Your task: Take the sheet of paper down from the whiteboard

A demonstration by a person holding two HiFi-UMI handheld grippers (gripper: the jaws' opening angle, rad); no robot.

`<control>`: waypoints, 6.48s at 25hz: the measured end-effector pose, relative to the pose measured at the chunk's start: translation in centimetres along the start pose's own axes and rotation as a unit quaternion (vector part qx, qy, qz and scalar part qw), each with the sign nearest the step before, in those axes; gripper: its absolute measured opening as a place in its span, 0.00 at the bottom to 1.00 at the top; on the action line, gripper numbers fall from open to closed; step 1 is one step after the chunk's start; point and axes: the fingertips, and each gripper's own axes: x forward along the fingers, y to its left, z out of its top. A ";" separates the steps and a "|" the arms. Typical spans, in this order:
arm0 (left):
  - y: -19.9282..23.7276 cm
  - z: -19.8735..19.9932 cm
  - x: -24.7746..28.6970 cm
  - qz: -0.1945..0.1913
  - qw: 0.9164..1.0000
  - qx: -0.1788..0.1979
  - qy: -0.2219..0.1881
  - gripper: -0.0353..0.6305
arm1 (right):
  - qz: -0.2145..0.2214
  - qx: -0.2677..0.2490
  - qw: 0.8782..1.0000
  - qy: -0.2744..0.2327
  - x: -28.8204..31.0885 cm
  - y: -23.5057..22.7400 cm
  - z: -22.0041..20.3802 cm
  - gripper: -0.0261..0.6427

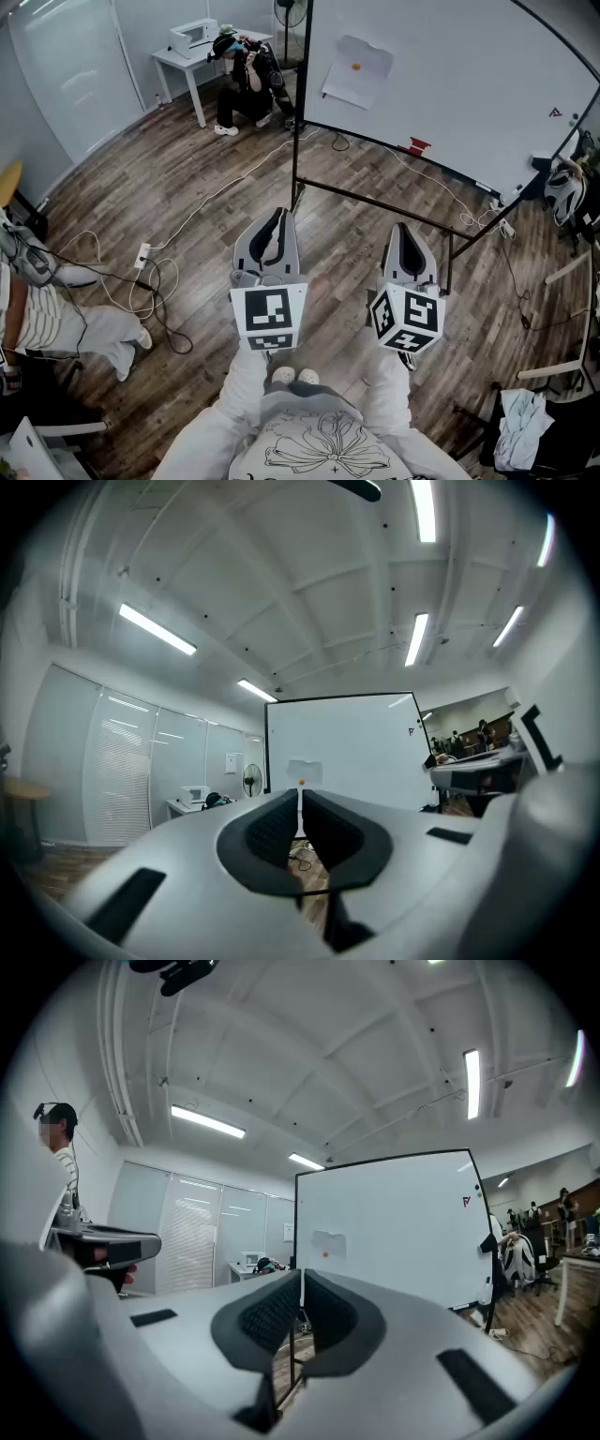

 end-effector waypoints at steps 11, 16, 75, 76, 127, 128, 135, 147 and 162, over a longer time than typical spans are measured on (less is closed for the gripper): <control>-1.0 -0.2 1.3 0.006 1.000 0.005 0.004 0.08 | 0.003 0.010 1.000 0.000 0.9 -1.6 -0.4 0.06; -1.8 -1.2 2.0 0.010 1.000 0.002 0.014 0.08 | 0.015 0.010 1.000 0.002 1.5 -2.6 -1.0 0.06; 3.2 -5.0 57.7 -0.041 0.999 0.003 0.014 0.08 | -0.013 -0.011 1.000 0.011 54.7 -16.2 -1.7 0.06; 2.9 -5.0 58.8 -0.038 0.999 0.004 0.014 0.08 | -0.010 -0.012 1.000 0.011 55.7 -16.8 -1.7 0.06; -3.3 -9.7 80.8 -0.088 0.992 0.032 0.085 0.26 | 0.058 -0.029 0.998 0.009 73.4 -21.5 -2.0 0.13; -3.4 -9.8 80.8 -0.093 0.991 0.031 0.086 0.26 | 0.058 -0.029 0.998 0.009 73.5 -21.5 -2.0 0.13; -3.5 -10.5 81.3 -0.087 0.991 0.026 0.096 0.26 | 0.057 -0.029 0.998 0.009 73.5 -21.5 -2.0 0.13; -3.6 -10.4 81.5 -0.090 0.991 0.001 0.098 0.23 | 0.054 -0.020 0.998 0.009 73.6 -21.9 -2.1 0.06; -0.5 -9.5 79.8 -0.065 0.994 -0.006 0.092 0.23 | 0.017 0.002 1.000 -0.002 71.8 -24.2 -1.2 0.04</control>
